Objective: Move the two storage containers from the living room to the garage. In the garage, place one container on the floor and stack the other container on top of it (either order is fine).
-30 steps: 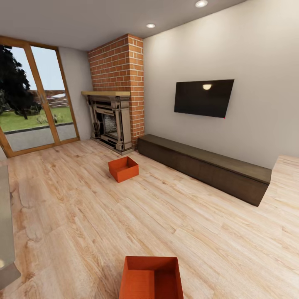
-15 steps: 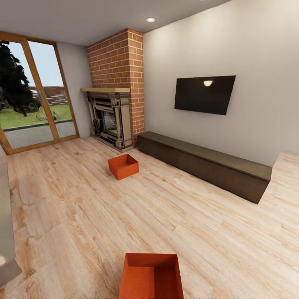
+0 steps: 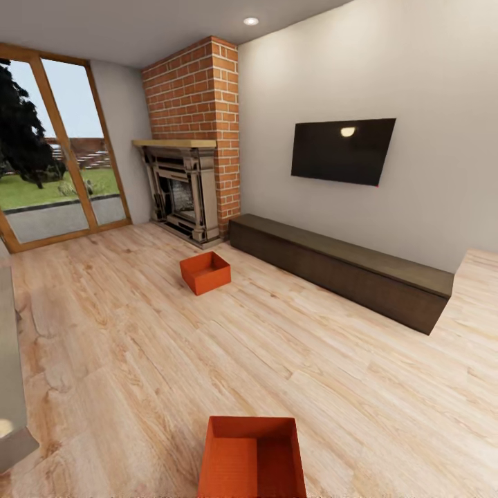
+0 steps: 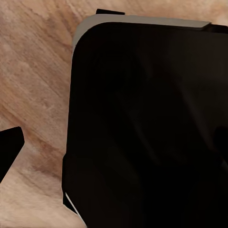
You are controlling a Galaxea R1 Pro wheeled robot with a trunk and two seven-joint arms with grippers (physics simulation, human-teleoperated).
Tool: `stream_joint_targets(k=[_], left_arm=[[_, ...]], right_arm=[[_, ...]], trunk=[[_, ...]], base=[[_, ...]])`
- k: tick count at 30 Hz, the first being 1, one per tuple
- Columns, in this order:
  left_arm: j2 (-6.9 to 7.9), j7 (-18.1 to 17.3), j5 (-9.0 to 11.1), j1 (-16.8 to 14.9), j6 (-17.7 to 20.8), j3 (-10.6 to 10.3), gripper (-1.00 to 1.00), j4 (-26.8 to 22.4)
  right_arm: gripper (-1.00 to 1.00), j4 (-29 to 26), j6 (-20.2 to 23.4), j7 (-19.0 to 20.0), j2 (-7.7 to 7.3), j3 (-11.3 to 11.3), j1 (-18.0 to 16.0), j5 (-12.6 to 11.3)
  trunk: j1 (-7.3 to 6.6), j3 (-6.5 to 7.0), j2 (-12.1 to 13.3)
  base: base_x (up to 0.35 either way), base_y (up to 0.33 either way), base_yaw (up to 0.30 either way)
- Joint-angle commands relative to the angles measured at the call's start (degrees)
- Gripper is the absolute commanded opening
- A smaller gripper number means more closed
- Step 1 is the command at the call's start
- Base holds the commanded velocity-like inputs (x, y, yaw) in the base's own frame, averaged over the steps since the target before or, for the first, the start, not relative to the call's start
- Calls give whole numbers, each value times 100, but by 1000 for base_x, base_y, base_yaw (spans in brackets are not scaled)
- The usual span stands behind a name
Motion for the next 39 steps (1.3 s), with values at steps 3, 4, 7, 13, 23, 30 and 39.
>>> stream_joint_targets(k=[3, 4, 7, 13, 23, 30, 39], left_arm=[[0, -4, 37, -2, -12, 27, 100, 1], [-2, -4, 38, -2, -12, 27, 100, 1], [-6, -4, 34, -2, -13, 27, 100, 1], [-5, -4, 36, -2, -12, 27, 100, 1], [-3, -4, 33, -2, -19, 27, 100, 1], [-8, -4, 33, -2, -21, 27, 100, 1], [-8, -4, 31, -2, -21, 27, 100, 1]], right_arm=[[100, 18, -36, -2, 6, 49, -6, -59], [100, 18, -36, -2, 8, 49, -6, -59], [100, 18, -36, -2, 6, 49, -6, -59], [100, 18, -37, -2, 3, 49, -6, -59], [100, 18, -37, -2, 3, 49, -6, -59], [100, 18, -37, -2, -4, 49, -6, -59], [100, 18, -40, -2, -2, 48, -6, -59]], trunk=[[0, -32, -3], [0, -41, -3], [0, -69, -3], [0, -123, -3], [0, -214, -3], [0, -278, -3], [0, -360, -3]], base=[[0, 0, 0], [0, 0, 0], [0, 0, 0], [0, 0, 0], [0, 0, 0], [0, 0, 0], [0, 0, 0]])
